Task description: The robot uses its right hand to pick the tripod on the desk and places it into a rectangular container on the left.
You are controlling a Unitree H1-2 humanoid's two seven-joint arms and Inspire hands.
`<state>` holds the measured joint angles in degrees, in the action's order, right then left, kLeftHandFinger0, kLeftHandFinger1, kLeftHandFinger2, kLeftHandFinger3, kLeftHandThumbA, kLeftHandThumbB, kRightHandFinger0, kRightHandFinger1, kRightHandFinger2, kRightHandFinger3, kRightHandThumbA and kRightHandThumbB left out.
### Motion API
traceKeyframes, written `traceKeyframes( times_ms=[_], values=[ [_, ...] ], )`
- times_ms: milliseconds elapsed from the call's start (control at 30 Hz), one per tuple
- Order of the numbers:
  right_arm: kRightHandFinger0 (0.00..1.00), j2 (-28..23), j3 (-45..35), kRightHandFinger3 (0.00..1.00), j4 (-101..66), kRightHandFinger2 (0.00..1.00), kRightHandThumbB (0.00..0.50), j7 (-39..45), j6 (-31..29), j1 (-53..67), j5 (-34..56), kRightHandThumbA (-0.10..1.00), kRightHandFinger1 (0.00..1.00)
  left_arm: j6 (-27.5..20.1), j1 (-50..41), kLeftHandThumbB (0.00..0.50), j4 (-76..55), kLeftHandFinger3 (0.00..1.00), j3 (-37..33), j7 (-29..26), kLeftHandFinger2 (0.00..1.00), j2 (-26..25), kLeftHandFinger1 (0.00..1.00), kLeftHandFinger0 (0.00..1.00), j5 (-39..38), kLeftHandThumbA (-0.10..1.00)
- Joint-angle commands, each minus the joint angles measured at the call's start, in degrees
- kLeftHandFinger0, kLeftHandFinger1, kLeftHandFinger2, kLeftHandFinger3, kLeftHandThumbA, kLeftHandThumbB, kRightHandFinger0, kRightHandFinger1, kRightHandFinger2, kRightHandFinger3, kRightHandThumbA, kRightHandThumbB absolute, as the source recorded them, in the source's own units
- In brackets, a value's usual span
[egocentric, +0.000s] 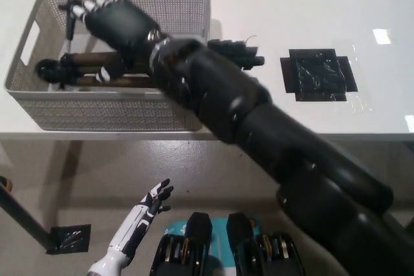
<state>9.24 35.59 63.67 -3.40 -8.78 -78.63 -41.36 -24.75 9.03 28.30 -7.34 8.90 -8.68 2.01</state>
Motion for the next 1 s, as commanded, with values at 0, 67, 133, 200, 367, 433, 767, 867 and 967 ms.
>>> traceKeyframes(
  times_ms=[0,67,133,200,367,433,767,867,967],
  values=[
    [1.00,-2.80,-4.65,1.00,-3.81,1.00,0.500,7.99,2.14,-6.58,4.95,1.00,1.00,-2.18,1.26,0.500,-0.88,1.00,0.03,0.37,1.00,-0.08,1.00,0.93,0.10,1.00],
    [1.00,-4.19,-6.78,1.00,-4.46,1.00,0.500,8.99,2.01,-7.54,6.19,1.00,1.00,-2.18,1.16,0.500,-0.96,1.00,0.11,0.75,1.00,-0.11,1.00,0.95,-0.38,1.00],
    [1.00,-5.44,-9.06,1.00,-5.74,1.00,0.500,9.88,1.57,-8.11,7.75,1.00,1.00,-2.18,0.90,0.500,-1.33,1.00,-0.04,0.53,1.00,-0.16,1.00,0.95,-0.03,1.00],
    [1.00,-7.51,-12.22,1.00,-6.74,1.00,0.500,11.76,1.99,-10.66,10.00,1.00,1.00,-2.18,0.78,0.500,-1.51,1.00,-0.16,0.26,1.00,-0.07,1.00,0.92,0.23,1.00],
    [1.00,-12.25,-26.20,1.00,-11.84,1.00,0.466,11.87,2.68,-16.19,21.03,1.00,1.00,-2.18,0.93,0.500,-1.10,1.00,-0.14,-0.43,1.00,0.19,1.00,0.90,0.82,1.00],
    [1.00,-14.09,-30.50,1.00,-14.01,1.00,0.459,10.95,2.30,-18.23,23.96,1.00,1.00,-2.18,0.96,0.500,-0.98,1.00,0.23,-0.89,1.00,0.46,1.00,0.90,0.65,1.00],
    [1.00,-26.24,-46.24,1.00,-62.52,1.00,0.424,13.68,10.77,2.08,34.40,1.00,1.00,-2.18,-0.23,0.500,-2.08,1.00,1.80,-0.94,1.00,0.21,1.00,0.95,-0.88,1.00],
    [1.00,-27.39,-51.38,1.00,-74.03,1.00,0.359,11.61,9.92,12.21,38.14,1.00,1.00,-2.18,0.27,0.500,-2.70,1.00,2.45,-0.45,1.00,-0.52,1.00,1.00,-1.60,1.00],
    [1.00,-25.65,-54.91,1.00,-84.62,1.00,0.324,9.44,9.16,24.59,42.60,1.00,1.00,-2.18,0.52,0.500,-2.79,1.00,2.94,-1.16,1.00,-0.77,1.00,1.00,-1.16,1.00]
  ],
)
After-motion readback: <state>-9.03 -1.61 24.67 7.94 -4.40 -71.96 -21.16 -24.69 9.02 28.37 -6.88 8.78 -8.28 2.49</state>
